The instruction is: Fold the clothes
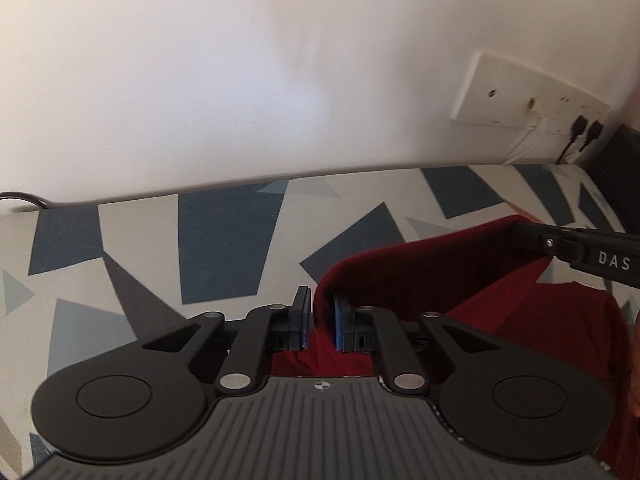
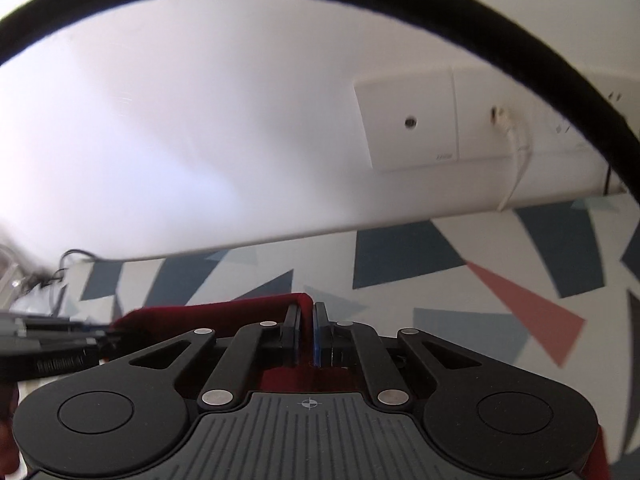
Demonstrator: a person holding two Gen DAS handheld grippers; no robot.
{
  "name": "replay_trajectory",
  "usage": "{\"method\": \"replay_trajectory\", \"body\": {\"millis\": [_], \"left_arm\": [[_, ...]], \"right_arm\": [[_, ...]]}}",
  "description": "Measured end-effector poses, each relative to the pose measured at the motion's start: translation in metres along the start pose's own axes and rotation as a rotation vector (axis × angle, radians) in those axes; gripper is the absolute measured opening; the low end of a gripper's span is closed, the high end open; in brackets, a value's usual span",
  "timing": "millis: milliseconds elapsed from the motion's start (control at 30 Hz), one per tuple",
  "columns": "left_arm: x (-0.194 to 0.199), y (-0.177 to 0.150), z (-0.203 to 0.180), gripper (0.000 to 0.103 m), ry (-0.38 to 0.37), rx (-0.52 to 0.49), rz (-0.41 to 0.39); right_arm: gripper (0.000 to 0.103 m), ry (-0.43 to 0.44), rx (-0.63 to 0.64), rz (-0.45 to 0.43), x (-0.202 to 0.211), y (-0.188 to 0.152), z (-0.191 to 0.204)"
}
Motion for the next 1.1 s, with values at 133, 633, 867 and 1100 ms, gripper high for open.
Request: {"method": "replay_trajectory", "body": {"millis": [133, 633, 867, 1100], "left_arm": [[0.026, -0.027, 0.0, 0.012, -0.036, -0.042, -0.007], [0.042, -0.113, 0.005, 0.035, -0.149, -0.014, 0.168], [0.06, -0.109, 0.022, 0.084, -0.051, 0.061, 0.103], [0.074, -0.14, 0.066, 0.088, 0.142, 0.037, 0.098]], "right_arm": [[0.004, 0.037, -0.041, -0.025, 0.04, -0.026, 0.005], [0.028, -0.018, -0.125, 0.071, 0.082, -0.106, 0.007], [0.099, -0.076, -0.128, 0.043, 0.076, -0.102, 0.022], [0.102, -0.165, -0.194, 0.127, 0.074, -0.133, 0.028]]}}
Point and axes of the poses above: each gripper's, at about its wrist camera, not at the fingertips, and x roughly against the way its jaws point, z to its left, y to its top, the point moved 2 cm from there along -x, roughly the way its jaws point, and after that the axes turned 13 degrees about y, right-handed, at the moved point
